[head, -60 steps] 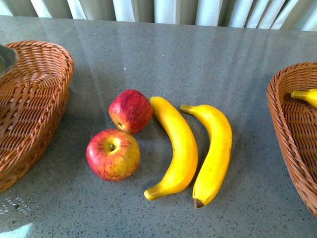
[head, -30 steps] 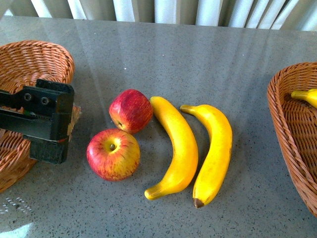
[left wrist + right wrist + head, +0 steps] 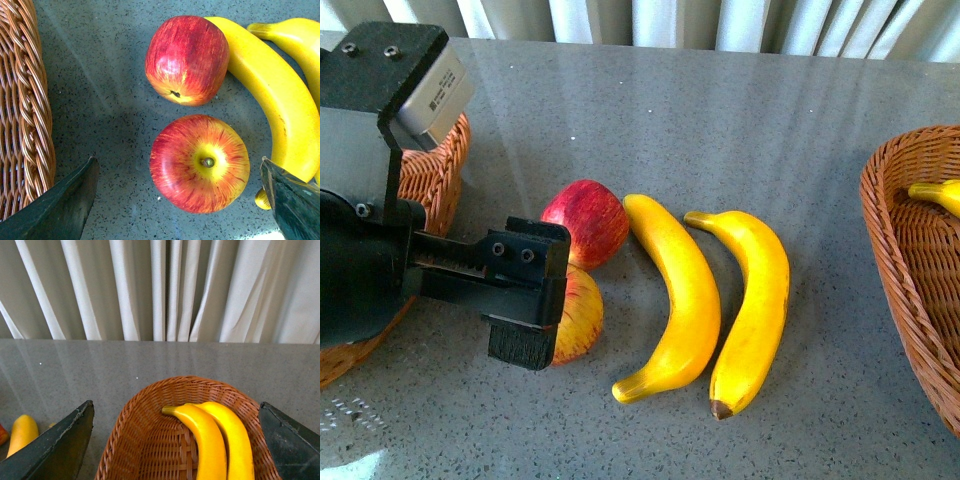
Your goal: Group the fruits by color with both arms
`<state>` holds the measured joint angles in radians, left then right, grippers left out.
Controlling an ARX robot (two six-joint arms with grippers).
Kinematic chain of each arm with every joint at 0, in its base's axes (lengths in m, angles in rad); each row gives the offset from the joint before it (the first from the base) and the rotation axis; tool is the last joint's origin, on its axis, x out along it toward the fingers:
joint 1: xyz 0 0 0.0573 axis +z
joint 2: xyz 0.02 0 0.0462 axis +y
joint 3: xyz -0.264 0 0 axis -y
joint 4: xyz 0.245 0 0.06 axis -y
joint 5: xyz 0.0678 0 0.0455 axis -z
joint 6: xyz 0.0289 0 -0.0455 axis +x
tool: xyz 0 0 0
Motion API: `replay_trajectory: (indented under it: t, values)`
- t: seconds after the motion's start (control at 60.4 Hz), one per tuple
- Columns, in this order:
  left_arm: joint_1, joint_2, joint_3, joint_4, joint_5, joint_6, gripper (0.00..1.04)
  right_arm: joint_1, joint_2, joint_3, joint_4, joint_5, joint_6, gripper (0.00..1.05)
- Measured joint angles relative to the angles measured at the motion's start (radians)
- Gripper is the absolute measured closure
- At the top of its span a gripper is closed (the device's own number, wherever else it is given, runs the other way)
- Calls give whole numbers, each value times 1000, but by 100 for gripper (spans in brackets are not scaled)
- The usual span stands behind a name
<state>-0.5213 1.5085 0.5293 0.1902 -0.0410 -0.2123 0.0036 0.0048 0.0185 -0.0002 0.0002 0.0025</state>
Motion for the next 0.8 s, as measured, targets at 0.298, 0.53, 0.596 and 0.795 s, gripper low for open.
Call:
replay_trajectory:
  t: [0.298,0.53,0.596,0.795]
  values:
    - [-6,57,7,29,-12,0,9,0,0,0,0,0,0,9]
    - [-21,100,7,50,-19,1,9,0,0,0,0,0,0,9]
    - [-25,106,7,51,-19,0,9,0,0,0,0,0,0,9]
    - [-37,106,7,52,-14,-3,9,0,0,0,0,0,0,9]
